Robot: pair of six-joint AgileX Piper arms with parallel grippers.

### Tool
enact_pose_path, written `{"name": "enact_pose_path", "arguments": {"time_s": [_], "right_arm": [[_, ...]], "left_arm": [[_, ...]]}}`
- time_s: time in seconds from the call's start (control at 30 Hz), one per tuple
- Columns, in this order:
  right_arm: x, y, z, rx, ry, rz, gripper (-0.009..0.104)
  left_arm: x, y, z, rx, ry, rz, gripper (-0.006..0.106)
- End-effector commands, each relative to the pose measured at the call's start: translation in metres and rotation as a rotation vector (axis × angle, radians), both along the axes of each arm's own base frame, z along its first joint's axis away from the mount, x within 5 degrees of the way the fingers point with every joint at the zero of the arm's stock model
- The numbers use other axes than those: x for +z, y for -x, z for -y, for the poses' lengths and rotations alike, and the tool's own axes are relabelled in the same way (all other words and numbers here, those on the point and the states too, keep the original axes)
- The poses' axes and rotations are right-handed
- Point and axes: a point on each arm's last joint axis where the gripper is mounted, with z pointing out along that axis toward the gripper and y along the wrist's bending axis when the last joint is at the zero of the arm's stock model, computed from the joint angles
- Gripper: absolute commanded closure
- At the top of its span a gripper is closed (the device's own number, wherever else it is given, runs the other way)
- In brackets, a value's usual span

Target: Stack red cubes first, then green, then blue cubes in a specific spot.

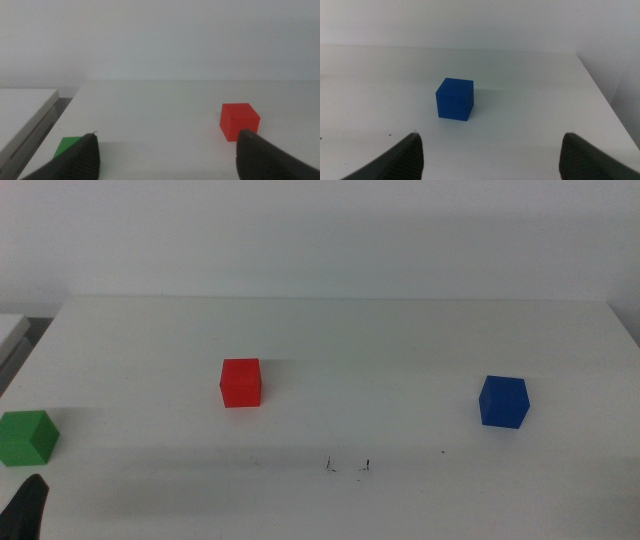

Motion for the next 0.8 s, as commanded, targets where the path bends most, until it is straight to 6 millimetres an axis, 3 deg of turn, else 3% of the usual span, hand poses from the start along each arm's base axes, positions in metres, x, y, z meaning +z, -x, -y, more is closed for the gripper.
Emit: {"name": "enact_pose_path", "arguments": {"time_s": [0.0, 0.07, 0.2, 0.33, 0.47, 0.6, 0.77], "right_arm": [[0.000, 0.000, 0.001, -0.008, 0.011, 0.007, 0.009], [0.000, 0.000, 0.001, -0.008, 0.011, 0.007, 0.009], [0.000, 0.000, 0.001, -0.008, 0.011, 0.007, 0.009], [0.000, 0.000, 0.001, -0.008, 0.011, 0.007, 0.009], [0.000, 0.000, 0.001, -0.008, 0.011, 0.007, 0.009], [0.000, 0.000, 0.001, -0.008, 0.011, 0.007, 0.009], [0.000, 0.000, 0.001, -0.008, 0.011, 0.007, 0.009]], "left_arm": [[0.001, 0.000, 0.000, -0.001, 0.010, 0.015, 0.007], [0.003, -0.002, 0.000, 0.007, 0.099, -0.034, 0.007], [0.056, -0.029, 0.005, 0.023, 0.217, -0.405, 0.007], [0.100, -0.083, 0.014, 0.008, 0.223, -0.753, 0.007], [0.119, -0.154, 0.029, -0.114, 0.122, -0.922, 0.007], [0.112, -0.218, 0.065, -0.141, 0.051, -1.015, 0.007], [0.078, -0.276, 0.112, -0.133, 0.005, -1.141, 0.007]]}}
